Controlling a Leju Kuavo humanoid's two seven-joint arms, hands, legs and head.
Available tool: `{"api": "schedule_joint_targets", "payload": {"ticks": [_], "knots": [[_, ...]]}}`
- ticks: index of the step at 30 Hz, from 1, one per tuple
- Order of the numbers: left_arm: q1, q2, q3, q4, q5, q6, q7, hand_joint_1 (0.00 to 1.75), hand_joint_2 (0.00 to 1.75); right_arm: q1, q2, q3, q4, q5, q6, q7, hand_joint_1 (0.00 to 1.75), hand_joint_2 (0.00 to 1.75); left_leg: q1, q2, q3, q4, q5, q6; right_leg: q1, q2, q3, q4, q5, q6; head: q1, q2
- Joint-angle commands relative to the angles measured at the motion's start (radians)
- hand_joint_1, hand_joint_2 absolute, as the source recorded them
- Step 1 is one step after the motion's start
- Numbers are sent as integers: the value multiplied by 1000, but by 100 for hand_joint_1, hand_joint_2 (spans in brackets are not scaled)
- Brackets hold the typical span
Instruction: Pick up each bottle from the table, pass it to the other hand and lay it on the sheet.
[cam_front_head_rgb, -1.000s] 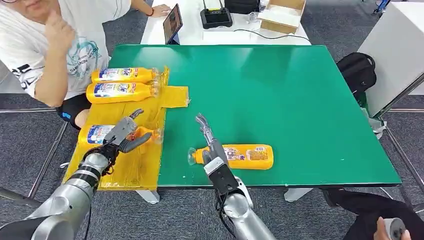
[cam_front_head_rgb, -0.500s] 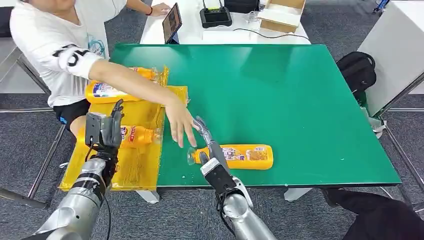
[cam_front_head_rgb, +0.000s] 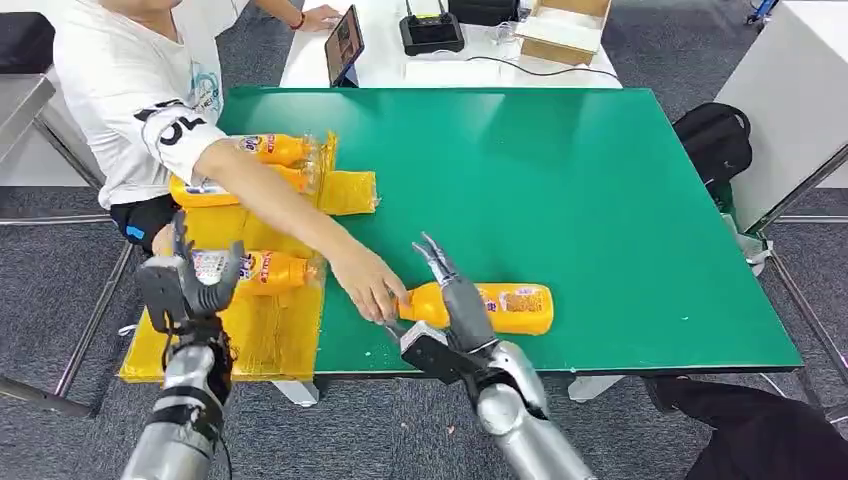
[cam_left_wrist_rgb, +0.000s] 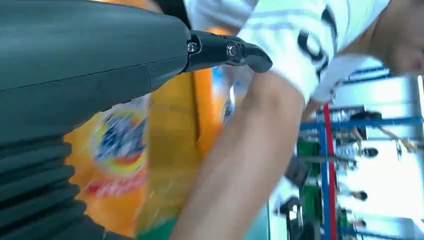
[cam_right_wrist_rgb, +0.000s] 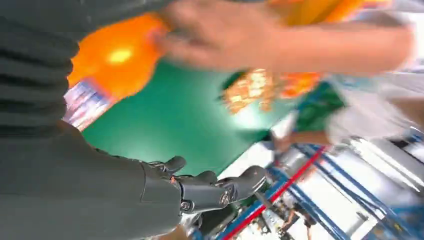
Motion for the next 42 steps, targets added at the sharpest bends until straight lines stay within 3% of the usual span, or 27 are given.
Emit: {"api": "schedule_joint_targets", "payload": {"ticks": [1,4,16,23,32,36,42], "knots": [[141,-9,-73,-166,-37,31,-1,0,175,39,-177,-78,-85,76,87,86,0,175,0,-2,6,-1,-3,2,1,-4,7,-2,-3,-3,0,0],[134,-8,-78,-161,-46,28,6,0,175,45,-178,-83,-88,81,97,92,0,175,0,-1,1,0,-1,1,0,-2,1,0,-1,-2,0,0],[117,-1,-73,-96,-60,12,15,0,175,19,-222,-82,-18,78,169,140,0,175,0,0,5,-1,-2,2,1,-2,5,-1,-2,-2,0,0],[85,-3,-86,-34,-59,0,18,0,175,-95,-238,-68,154,53,215,141,0,175,0,2,6,-1,-2,2,1,0,6,-2,-1,-3,0,0],[87,-2,-88,-34,-59,-2,18,0,175,-96,-236,-67,158,55,210,147,0,175,0,1,4,-1,-2,2,1,0,4,-1,-1,-3,0,0],[82,-2,-100,-14,-62,-3,22,0,175,-175,-226,-88,250,84,153,162,0,175,0,2,3,0,-1,1,1,1,3,0,-1,-2,0,0],[72,1,-112,39,-66,-3,22,0,175,-278,-225,-77,391,107,193,149,0,175,0,3,2,-1,-1,1,0,2,2,-1,0,-2,0,0]]}}
